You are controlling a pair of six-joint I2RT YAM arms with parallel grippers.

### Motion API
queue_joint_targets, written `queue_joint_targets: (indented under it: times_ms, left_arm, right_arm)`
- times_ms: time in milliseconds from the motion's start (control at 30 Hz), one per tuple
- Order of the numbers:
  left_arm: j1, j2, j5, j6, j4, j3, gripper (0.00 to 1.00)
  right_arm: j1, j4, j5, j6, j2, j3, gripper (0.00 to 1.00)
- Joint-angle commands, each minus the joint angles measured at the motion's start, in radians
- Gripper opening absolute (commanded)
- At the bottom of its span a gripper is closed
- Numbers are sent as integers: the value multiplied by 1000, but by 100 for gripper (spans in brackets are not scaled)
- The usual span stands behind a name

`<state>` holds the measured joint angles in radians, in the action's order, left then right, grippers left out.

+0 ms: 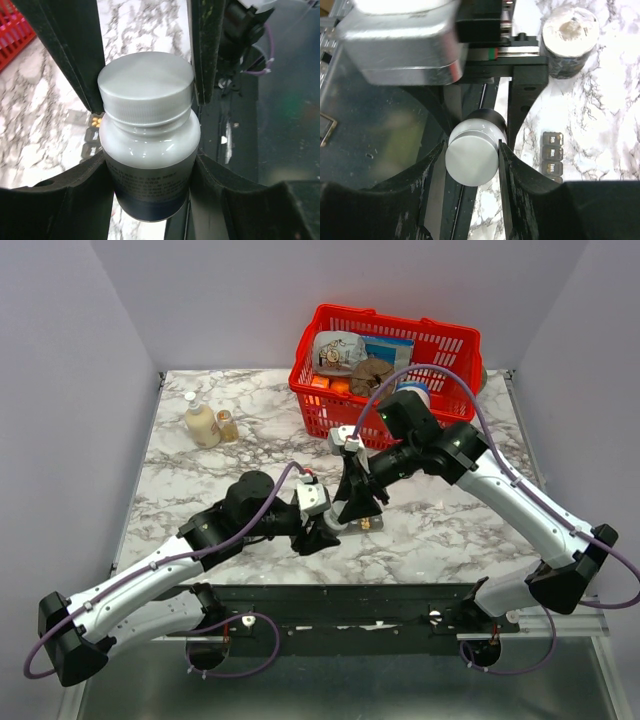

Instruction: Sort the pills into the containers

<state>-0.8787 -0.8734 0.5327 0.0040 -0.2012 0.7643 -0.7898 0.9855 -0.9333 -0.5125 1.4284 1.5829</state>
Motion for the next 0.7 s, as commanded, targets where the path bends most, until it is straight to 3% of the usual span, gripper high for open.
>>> queue_joint_targets:
  times_ms: [0, 233, 367, 467, 667]
  left_arm:
    - [9, 42, -189, 56, 175, 72, 0]
    - [9, 42, -301, 22, 318, 43, 0]
    - [9, 28, -312, 10, 324, 35, 0]
    - [9, 21, -286, 14, 296, 32, 0]
    - [17, 42, -249, 13, 255, -29, 0]
  right_arm:
    - [-16, -51, 70, 167, 12, -95, 48]
    - [-15, -195, 160, 409, 24, -129, 47]
    - [-5, -217, 134, 454, 38, -116, 48]
    - [12, -220, 97, 450, 38, -86, 54]
    - [55, -199, 21, 385, 20, -23, 79]
